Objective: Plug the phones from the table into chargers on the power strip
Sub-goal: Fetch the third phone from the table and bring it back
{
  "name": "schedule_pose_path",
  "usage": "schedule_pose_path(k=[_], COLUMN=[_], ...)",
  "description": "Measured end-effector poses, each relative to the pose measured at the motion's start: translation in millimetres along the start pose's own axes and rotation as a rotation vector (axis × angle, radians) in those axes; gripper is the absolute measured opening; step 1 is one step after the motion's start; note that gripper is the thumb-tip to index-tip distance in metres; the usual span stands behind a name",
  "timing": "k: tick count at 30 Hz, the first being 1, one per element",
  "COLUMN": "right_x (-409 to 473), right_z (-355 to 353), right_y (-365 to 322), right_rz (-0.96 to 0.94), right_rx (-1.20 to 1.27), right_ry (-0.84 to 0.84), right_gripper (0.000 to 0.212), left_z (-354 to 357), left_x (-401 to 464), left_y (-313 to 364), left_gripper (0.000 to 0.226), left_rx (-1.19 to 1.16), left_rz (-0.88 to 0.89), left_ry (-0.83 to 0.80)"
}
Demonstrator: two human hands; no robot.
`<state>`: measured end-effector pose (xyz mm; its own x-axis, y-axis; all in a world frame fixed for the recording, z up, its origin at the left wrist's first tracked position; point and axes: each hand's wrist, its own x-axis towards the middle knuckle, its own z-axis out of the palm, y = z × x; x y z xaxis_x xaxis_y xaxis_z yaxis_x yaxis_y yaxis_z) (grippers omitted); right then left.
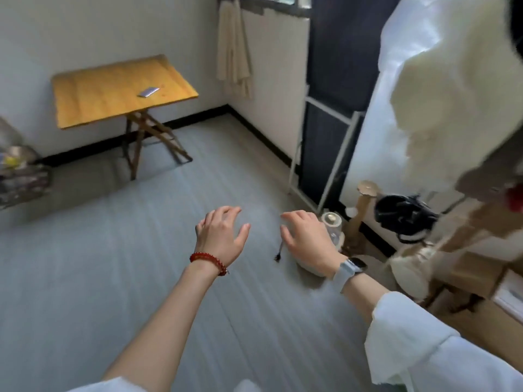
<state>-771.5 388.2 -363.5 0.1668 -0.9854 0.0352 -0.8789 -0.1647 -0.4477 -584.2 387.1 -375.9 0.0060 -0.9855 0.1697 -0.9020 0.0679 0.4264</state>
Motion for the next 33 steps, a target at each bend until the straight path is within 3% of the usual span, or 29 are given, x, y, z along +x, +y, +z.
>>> schedule_pose_path(k=[9,16,24,33], right_x=[243,450,669,923], right_z=[92,106,143,213], right_y=[-87,-173,-209,-266], right_rz=[-0.274,-0.374,-0.339,-0.309], right_rx=[-0.086,-0.131,-0.091,-0.004], right_ry=[-0.162,-0.192,-0.204,-0.312], right_gripper=[0.040,0.039,0.037,0.034], left_z=[-18,-69,-64,-57], left_x=[158,351,553,769], left_y=[-182,-286,-375,-505], left_gripper=[0.040,0.041,0.037,0.037], left_rx=[0.032,0.045,-0.009,-0.088], left_rz=[-0.352,-0.357,-0.316,-0.487], left_ry=[0.078,0.140,0.156,0.118])
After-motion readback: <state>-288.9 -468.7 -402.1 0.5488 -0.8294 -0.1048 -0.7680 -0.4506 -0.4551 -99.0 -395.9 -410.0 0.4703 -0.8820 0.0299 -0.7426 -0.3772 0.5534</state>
